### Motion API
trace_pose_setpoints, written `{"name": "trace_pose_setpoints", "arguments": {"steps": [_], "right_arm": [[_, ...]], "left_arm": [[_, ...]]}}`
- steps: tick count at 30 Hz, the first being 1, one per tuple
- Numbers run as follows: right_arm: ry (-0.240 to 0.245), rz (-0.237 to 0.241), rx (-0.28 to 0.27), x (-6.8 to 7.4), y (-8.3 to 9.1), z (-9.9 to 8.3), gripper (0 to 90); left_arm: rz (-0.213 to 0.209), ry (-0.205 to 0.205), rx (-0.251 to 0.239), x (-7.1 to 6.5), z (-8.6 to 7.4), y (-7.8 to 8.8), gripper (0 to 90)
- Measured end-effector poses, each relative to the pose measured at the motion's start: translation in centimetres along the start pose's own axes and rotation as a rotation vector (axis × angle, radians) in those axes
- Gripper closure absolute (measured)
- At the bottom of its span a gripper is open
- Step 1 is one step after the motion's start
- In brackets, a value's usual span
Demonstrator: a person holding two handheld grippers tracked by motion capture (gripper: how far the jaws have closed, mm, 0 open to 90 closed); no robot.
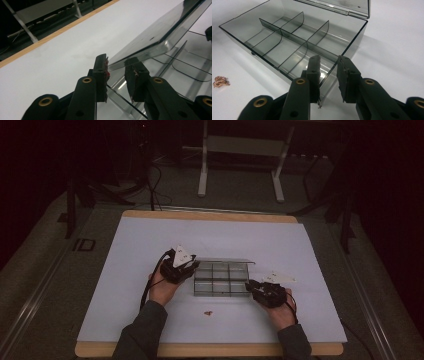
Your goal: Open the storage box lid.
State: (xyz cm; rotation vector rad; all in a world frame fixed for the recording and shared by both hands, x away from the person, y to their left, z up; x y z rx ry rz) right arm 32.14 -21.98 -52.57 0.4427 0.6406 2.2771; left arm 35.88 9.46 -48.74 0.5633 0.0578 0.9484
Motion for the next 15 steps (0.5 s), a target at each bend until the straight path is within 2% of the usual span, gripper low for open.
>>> {"name": "trace_pose_setpoints", "arguments": {"steps": [15], "right_arm": [[-0.004, 0.002, -0.003, 0.0, 0.0, -0.1, 72.1]], "left_arm": [[-0.012, 0.024, 0.01, 0.9, 0.4, -1.4, 73.4]]}}
Point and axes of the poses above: each handheld gripper's, and its own axes: y roughly backward along the jaws, z roughly out of its top, x roughly to its left, the point moved 1 cm from there along -y, roughly forward along the jaws, and after that the axes turned 6 degrees about z, right-handed, at the moved point
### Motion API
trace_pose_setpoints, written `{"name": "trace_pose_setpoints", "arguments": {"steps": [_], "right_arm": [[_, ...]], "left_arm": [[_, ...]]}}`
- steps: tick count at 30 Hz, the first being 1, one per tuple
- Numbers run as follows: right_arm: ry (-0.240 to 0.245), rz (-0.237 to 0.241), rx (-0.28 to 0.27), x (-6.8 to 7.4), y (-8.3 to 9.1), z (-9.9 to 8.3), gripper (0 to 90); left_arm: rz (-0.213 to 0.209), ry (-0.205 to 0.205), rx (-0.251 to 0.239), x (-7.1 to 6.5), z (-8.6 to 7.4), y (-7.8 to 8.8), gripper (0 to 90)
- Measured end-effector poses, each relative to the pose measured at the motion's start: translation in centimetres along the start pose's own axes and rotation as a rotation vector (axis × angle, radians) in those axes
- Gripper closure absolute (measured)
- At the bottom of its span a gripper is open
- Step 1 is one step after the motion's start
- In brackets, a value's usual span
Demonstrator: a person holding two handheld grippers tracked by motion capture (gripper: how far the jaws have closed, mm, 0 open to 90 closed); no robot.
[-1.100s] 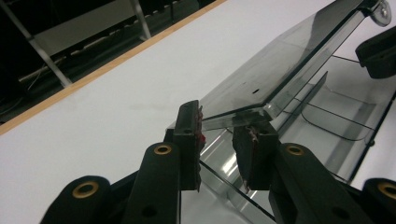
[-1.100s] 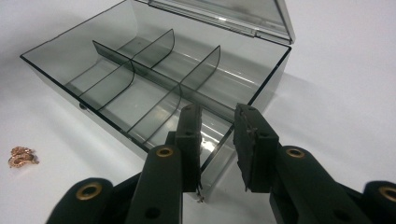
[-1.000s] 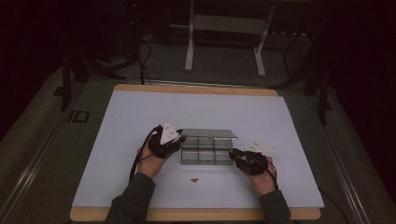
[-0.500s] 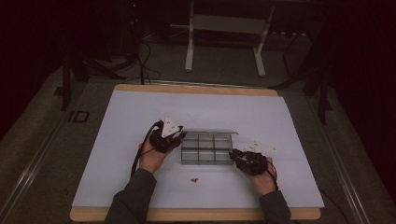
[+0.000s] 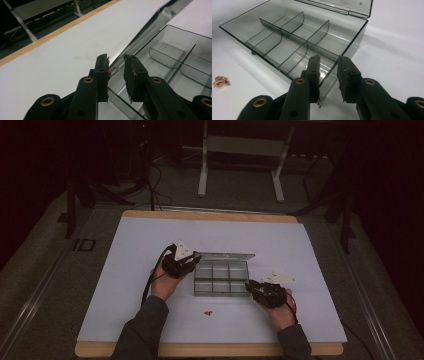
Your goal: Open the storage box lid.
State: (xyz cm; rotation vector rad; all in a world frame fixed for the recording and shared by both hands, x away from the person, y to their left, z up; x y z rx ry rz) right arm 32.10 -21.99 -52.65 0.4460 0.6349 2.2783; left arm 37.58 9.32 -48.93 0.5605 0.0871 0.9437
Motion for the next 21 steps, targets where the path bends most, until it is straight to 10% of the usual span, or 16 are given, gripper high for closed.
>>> {"name": "trace_pose_setpoints", "arguments": {"steps": [21], "right_arm": [[0.014, -0.02, 0.012, 0.1, -0.3, 0.0, 69.2]], "left_arm": [[-0.018, 0.028, 0.039, 1.0, -0.6, -2.1, 75.0]]}}
Point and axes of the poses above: each handheld gripper's, and its own axes: y roughly backward along the jaws, z roughly out of its top, x roughly to its left, the point moved 1 cm from there along -y, roughly forward along the jaws, and after that the axes turned 6 degrees about z, right-handed, at the moved point
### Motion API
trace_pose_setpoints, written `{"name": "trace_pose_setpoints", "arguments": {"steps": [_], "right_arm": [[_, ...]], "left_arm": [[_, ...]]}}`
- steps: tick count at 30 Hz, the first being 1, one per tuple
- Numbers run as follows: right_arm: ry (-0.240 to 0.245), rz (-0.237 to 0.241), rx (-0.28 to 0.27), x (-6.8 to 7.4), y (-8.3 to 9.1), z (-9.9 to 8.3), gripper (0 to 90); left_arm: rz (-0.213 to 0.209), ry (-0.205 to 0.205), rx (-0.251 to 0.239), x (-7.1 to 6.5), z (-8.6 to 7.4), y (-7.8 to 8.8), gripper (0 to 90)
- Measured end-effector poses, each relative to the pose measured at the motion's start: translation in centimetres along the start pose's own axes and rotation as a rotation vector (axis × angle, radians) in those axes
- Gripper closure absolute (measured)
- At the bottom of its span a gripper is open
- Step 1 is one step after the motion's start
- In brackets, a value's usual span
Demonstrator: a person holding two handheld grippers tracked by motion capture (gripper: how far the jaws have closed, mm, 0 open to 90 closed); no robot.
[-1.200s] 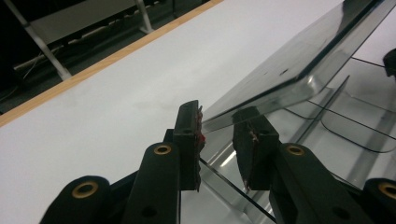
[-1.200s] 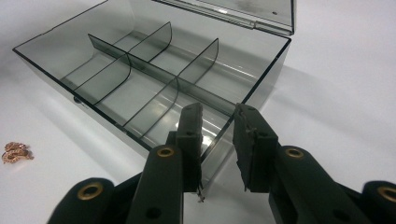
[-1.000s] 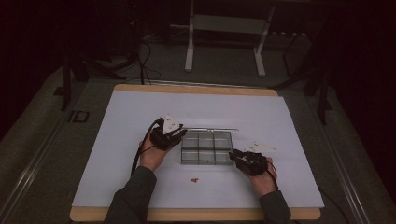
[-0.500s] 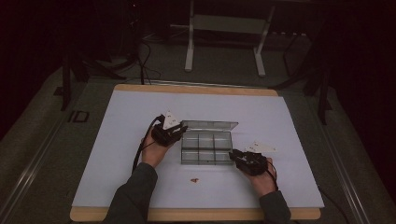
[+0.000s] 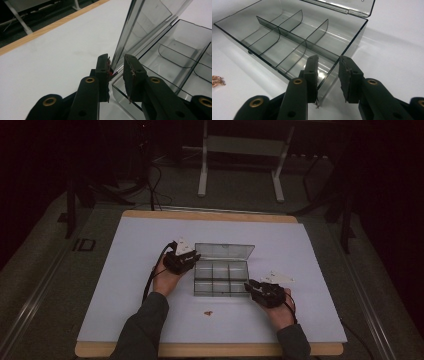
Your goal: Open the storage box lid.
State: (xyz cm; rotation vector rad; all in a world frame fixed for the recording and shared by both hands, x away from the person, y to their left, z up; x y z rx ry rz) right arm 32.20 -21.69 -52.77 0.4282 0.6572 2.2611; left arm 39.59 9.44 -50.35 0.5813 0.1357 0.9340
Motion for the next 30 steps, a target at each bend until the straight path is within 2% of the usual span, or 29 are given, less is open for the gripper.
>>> {"name": "trace_pose_setpoints", "arguments": {"steps": [8, 30], "right_arm": [[0.009, -0.012, 0.004, 0.1, 0.0, 0.1, 70.5], [0.005, 0.0, -0.003, -0.1, 0.0, 0.0, 70.6]], "left_arm": [[0.004, 0.009, 0.005, 0.0, 0.0, -0.3, 75.7], [0.018, 0.036, 0.03, 0.5, 0.3, -1.1, 77.2]]}}
Point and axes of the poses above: each handheld gripper's, and its own axes: y roughly backward along the jaws, z roughly out of its top, x roughly to its left, the point moved 1 cm from there along -y, roughly forward along the jaws, and after that the axes turned 6 degrees about z, right-handed, at the moved point
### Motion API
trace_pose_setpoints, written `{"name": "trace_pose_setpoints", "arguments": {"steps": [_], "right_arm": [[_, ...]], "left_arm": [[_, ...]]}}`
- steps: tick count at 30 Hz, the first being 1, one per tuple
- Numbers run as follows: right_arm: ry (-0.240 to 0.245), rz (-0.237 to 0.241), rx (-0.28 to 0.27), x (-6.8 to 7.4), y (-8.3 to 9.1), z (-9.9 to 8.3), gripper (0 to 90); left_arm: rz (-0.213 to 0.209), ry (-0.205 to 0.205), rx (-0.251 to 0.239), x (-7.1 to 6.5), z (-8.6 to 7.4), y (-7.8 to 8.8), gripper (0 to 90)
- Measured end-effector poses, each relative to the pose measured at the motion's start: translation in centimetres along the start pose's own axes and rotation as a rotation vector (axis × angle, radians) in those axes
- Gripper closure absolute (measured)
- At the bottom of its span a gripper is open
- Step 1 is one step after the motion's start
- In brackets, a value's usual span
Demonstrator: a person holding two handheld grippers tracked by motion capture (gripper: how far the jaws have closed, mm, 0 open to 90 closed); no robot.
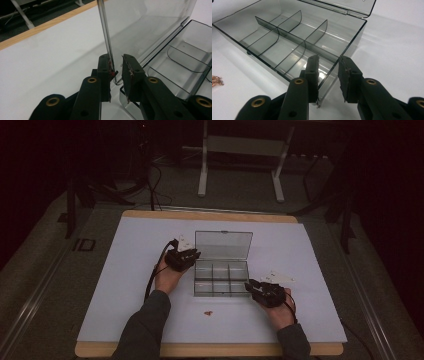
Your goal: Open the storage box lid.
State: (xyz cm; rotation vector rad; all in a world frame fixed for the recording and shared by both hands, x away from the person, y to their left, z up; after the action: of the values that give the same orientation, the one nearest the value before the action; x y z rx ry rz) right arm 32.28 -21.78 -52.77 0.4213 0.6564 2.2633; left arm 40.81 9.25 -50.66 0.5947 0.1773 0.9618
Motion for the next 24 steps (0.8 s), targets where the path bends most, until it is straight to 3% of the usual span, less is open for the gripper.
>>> {"name": "trace_pose_setpoints", "arguments": {"steps": [11, 24], "right_arm": [[-0.005, 0.001, -0.002, 0.0, 0.0, 0.0, 70.6], [-0.005, 0.001, -0.001, 0.0, 0.0, 0.0, 70.7]], "left_arm": [[-0.008, 0.038, 0.022, 0.4, 0.1, -0.7, 75.3], [-0.051, 0.113, 0.038, 1.2, -0.5, -1.4, 69.1]]}}
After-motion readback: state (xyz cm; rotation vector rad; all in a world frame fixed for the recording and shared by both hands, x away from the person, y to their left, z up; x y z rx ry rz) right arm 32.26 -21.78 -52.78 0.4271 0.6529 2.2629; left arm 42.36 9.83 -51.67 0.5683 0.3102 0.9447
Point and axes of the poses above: each handheld gripper's, and its own axes: y roughly backward along the jaws, z roughly out of its top, x roughly to its left, the point moved 1 cm from there along -y, roughly forward along the jaws, and after that the axes turned 6 degrees about z, right-handed, at the moved point
